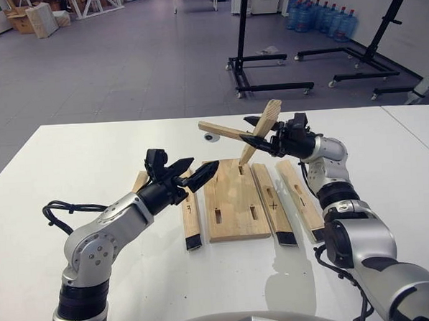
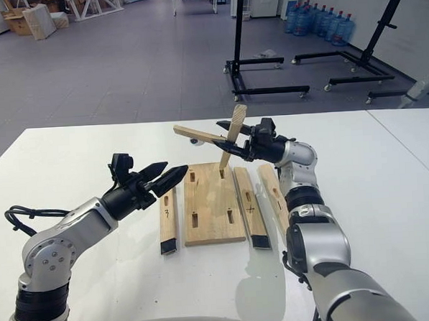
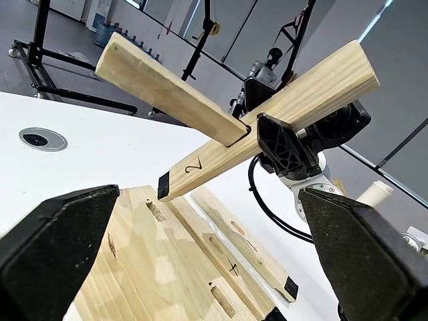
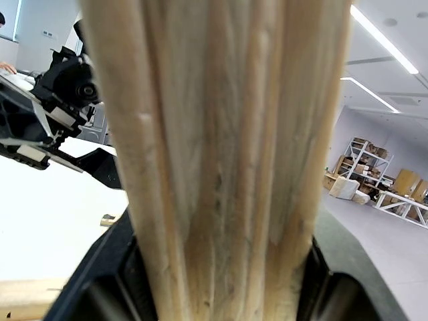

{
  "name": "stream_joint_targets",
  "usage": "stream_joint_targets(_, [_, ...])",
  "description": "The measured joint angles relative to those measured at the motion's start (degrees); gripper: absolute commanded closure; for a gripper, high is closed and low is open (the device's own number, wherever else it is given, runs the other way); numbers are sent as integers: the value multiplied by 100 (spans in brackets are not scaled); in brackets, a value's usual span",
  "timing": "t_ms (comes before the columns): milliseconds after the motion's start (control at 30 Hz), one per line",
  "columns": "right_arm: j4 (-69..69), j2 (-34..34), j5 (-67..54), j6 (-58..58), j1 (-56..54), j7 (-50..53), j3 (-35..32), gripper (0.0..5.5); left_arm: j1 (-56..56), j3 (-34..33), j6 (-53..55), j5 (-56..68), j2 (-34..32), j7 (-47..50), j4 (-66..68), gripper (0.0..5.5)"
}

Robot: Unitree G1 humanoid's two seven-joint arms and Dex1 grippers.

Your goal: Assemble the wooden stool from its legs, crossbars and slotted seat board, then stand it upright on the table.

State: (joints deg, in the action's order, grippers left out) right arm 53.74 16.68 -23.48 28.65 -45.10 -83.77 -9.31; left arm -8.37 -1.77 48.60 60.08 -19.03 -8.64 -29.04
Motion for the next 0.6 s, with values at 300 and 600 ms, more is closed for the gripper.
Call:
stream_joint_targets(300, [198,-126,72,151,192,8,8,345,58,0,50,1,0,0,-15,59])
stream_joint_targets(600, [-34,-136,-4,136,396,3,-25,345,103,32,51,-5,24,2,-30,59])
